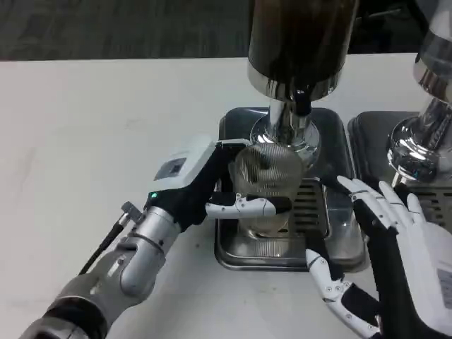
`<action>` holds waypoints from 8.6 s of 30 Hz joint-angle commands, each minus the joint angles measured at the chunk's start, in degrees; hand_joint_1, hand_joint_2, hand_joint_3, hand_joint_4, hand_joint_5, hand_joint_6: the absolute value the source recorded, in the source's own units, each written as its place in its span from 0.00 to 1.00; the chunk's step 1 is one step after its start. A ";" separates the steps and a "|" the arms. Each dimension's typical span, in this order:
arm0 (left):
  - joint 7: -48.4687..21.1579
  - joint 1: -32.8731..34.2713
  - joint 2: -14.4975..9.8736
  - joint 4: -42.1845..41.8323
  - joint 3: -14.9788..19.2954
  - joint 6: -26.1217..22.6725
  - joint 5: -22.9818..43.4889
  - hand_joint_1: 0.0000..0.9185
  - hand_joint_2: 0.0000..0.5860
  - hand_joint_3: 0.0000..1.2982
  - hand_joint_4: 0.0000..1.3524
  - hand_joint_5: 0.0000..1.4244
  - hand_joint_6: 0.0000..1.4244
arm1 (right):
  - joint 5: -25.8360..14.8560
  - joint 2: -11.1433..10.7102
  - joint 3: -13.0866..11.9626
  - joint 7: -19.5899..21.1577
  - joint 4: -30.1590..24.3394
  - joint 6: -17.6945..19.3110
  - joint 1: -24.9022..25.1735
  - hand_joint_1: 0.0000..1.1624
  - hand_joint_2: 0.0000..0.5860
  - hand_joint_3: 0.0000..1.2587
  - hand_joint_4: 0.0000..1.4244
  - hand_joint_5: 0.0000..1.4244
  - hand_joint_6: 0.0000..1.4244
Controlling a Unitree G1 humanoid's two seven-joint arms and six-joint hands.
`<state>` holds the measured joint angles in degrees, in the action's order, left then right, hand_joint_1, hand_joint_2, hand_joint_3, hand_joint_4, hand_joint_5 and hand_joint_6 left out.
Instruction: Grasp the cup under the faucet to collect the drink, then remove the cup.
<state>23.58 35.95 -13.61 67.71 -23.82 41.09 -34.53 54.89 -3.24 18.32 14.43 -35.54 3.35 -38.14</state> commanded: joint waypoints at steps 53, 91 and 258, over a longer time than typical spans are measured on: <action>-0.88 2.48 -3.13 -6.24 -5.18 -4.88 -4.22 0.01 0.08 0.02 0.00 0.00 0.00 | -2.52 -1.27 0.27 -0.14 1.06 -0.11 2.28 0.42 0.78 0.25 0.15 0.09 0.02; -36.18 -27.11 -21.37 -51.47 28.70 -3.24 46.00 0.00 0.09 0.15 0.12 0.12 0.15 | -5.70 -4.91 -2.01 1.32 8.20 1.06 9.89 0.41 0.79 0.24 0.14 0.09 0.02; -64.37 14.04 -4.13 -5.34 11.43 10.68 24.93 0.00 0.08 0.07 0.00 0.02 0.00 | -9.05 -1.80 -2.79 2.24 8.20 -7.20 3.92 0.31 0.81 0.14 0.02 0.00 0.00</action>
<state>-40.95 50.48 -16.54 60.98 -10.54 52.08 -6.34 47.55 -5.05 16.22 16.52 -27.31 -5.04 -34.41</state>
